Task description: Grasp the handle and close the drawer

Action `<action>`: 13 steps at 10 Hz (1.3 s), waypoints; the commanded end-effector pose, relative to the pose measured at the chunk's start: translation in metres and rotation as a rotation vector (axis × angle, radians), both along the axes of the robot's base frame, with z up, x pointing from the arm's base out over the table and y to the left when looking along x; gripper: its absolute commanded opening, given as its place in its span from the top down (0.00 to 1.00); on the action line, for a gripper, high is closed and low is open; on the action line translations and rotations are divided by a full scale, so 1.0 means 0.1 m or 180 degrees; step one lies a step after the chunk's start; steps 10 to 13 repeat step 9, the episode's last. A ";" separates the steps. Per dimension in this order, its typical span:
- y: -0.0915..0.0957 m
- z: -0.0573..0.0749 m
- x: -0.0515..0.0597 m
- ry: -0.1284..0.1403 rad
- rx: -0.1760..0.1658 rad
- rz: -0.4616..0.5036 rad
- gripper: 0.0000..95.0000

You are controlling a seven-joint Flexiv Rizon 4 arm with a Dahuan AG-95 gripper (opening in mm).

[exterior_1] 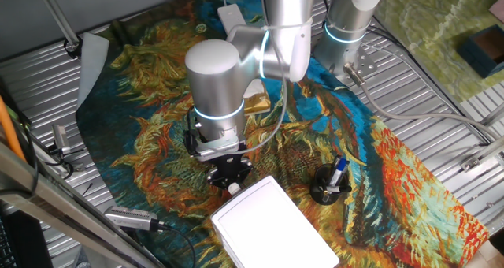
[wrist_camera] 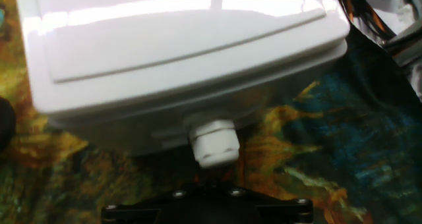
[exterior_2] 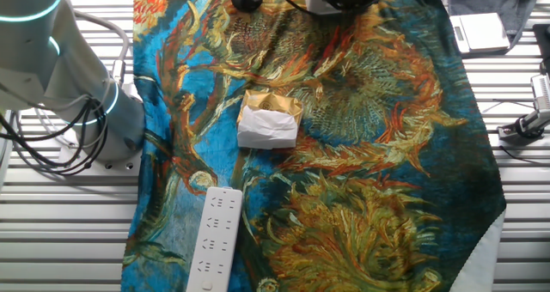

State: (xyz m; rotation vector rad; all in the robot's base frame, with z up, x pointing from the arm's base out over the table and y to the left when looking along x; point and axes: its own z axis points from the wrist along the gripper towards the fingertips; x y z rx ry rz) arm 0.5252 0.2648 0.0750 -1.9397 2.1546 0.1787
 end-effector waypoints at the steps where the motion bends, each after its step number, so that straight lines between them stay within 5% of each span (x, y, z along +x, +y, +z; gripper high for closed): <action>1: -0.11 0.04 -0.02 -0.0004 -0.0191 -0.0037 1.00; 3: -0.23 0.20 -0.09 0.0021 -0.0684 -0.0239 1.00; 4: -0.26 0.27 -0.12 0.0017 -0.0803 -0.0245 1.00; 13: -0.33 0.35 -0.17 0.0002 -0.0777 -0.0090 1.00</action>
